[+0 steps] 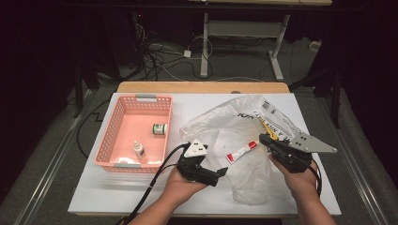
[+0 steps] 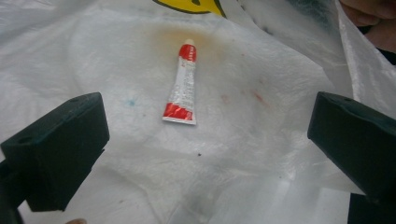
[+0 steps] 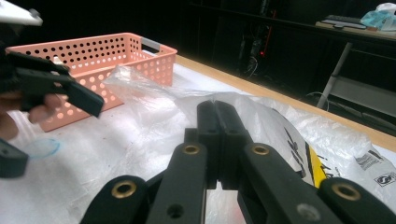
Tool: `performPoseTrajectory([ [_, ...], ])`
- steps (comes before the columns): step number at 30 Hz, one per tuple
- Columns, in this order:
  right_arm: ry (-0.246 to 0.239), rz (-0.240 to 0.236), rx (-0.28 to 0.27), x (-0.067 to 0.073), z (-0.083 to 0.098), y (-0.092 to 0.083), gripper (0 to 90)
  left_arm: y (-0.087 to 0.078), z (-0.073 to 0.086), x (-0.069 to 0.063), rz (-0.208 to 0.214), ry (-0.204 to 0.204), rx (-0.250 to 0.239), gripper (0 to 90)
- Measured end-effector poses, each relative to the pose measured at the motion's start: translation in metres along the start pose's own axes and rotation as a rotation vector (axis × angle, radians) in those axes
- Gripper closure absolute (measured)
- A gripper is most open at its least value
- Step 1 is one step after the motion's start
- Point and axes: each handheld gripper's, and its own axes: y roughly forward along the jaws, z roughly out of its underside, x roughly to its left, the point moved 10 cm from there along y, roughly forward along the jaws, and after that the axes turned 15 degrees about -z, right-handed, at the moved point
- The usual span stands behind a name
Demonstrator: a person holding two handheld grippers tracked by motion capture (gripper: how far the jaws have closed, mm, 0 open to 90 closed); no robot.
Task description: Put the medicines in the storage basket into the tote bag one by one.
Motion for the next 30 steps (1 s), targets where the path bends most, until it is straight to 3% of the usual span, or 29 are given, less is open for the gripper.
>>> performPoseTrajectory([
  [3, 0.0, 0.0, 0.0, 0.001, 0.0, 0.0, 90.0, -0.007, 0.002, 0.006, -0.008, -0.023, 0.001, 0.0],
  [12, 0.001, 0.001, -0.002, 0.001, 0.0, -0.001, 90.0, -0.031, 0.003, 0.031, -0.063, -0.032, 0.005, 0.0],
  [23, 0.001, 0.002, 0.002, 0.0, 0.001, -0.003, 90.0, -0.067, 0.01, 0.081, -0.173, -0.095, -0.011, 0.0],
  [30, -0.001, 0.005, 0.004, -0.001, 0.002, -0.003, 90.0, -0.087, 0.021, 0.115, -0.251, -0.136, 0.008, 0.0],
])
